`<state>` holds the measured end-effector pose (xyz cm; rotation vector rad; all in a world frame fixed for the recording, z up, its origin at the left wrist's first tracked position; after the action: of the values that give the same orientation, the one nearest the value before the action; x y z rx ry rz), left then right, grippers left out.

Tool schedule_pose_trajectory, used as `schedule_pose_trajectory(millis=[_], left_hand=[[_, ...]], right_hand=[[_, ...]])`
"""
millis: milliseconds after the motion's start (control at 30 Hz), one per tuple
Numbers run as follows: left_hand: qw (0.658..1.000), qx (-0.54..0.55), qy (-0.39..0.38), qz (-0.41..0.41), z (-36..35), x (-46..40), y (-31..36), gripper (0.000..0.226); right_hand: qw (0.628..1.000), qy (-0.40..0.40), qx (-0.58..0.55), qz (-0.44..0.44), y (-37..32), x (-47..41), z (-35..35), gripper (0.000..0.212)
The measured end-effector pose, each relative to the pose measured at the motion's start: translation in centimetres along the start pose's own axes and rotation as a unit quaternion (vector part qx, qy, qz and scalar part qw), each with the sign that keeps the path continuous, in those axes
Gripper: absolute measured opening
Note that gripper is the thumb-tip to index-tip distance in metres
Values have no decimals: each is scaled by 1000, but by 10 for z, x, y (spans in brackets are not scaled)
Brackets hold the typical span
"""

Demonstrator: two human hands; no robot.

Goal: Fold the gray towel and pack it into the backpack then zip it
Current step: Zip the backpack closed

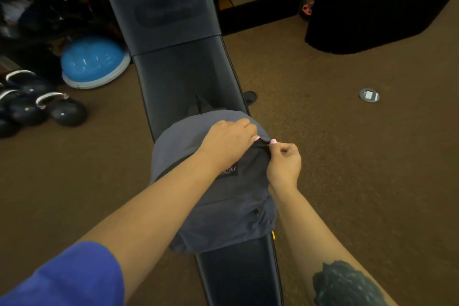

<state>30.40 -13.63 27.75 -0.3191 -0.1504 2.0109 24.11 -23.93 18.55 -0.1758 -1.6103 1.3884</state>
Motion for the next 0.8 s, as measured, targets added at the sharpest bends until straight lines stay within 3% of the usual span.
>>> schedule_pose_trajectory(millis=[100, 267, 600, 800], left_hand=[[999, -10, 39, 16, -2, 2, -7, 30], [999, 12, 37, 17, -5, 4, -12, 36], [998, 18, 57, 25, -6, 4, -20, 21], [998, 26, 60, 25, -9, 2, -20, 18]], right_hand=[[999, 23, -13, -22, 9, -10, 4, 23], [997, 27, -13, -77, 30, -24, 8, 24], [985, 27, 9, -170, 82, -41, 14, 20], [980, 39, 72, -181, 94, -48, 19, 16]])
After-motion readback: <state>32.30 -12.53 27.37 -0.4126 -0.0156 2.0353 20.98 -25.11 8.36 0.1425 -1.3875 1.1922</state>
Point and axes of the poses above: each hand's wrist, its own x-axis away from the middle knuckle, its own z-axis out of the back of the hand, y = z × x, the point moved 5 cm from there along -x, towards the middle knuckle, and after that the axes turned 11 degrees about -z, right-handed, at the moved point
